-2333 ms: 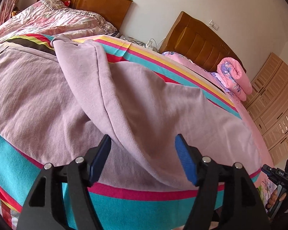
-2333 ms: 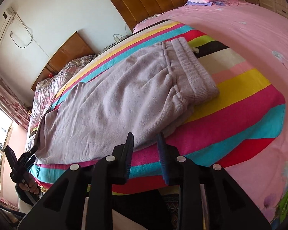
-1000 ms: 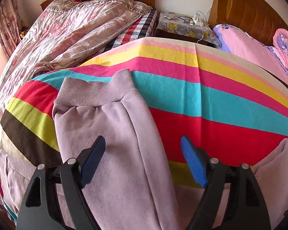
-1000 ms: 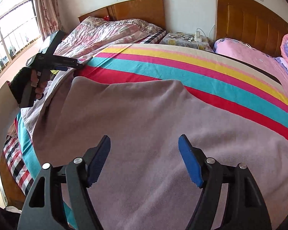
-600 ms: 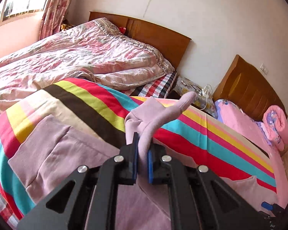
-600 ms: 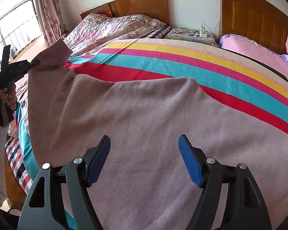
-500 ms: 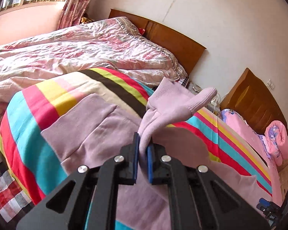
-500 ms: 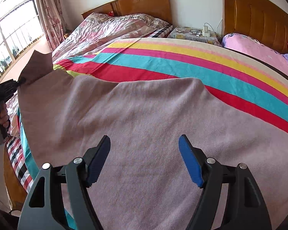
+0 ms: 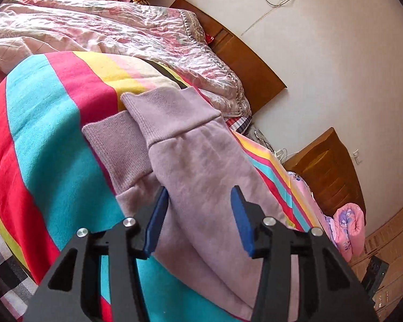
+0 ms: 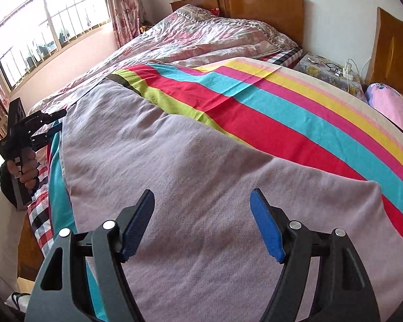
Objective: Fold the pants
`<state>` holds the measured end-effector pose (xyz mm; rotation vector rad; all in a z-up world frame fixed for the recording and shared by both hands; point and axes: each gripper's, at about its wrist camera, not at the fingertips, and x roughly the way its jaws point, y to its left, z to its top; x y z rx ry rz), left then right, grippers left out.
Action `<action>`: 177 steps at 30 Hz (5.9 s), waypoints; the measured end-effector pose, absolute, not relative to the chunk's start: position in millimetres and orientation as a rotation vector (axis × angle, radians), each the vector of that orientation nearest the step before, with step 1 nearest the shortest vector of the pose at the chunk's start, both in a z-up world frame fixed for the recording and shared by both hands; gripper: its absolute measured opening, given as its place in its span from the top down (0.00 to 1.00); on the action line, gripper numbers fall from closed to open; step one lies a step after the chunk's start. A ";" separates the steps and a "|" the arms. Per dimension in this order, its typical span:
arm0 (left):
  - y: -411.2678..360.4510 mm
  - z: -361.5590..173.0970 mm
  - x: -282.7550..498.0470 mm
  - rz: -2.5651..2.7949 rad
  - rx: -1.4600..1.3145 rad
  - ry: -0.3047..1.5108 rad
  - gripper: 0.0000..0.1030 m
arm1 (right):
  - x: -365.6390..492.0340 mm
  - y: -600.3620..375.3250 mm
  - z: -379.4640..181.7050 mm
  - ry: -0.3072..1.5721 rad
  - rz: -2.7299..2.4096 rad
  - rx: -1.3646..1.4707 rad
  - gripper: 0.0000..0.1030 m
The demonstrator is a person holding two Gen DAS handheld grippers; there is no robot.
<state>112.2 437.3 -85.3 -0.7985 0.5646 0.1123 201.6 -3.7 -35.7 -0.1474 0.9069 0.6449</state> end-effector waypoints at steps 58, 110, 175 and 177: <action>400.9 -15.1 91.1 0.313 -0.426 0.423 0.12 | 98.2 50.4 -28.1 0.812 1.092 -0.372 0.24; 21.0 -99.6 204.2 -0.379 0.001 0.949 0.02 | 137.0 -284.0 -57.7 0.943 0.046 0.233 0.14; -134.6 -81.0 261.0 -0.283 0.401 0.693 0.01 | 115.9 -477.0 -27.4 0.749 0.084 0.227 0.39; -146.0 -94.3 265.2 -0.258 0.474 0.713 0.01 | 127.1 -454.3 -27.6 0.779 0.137 0.153 0.38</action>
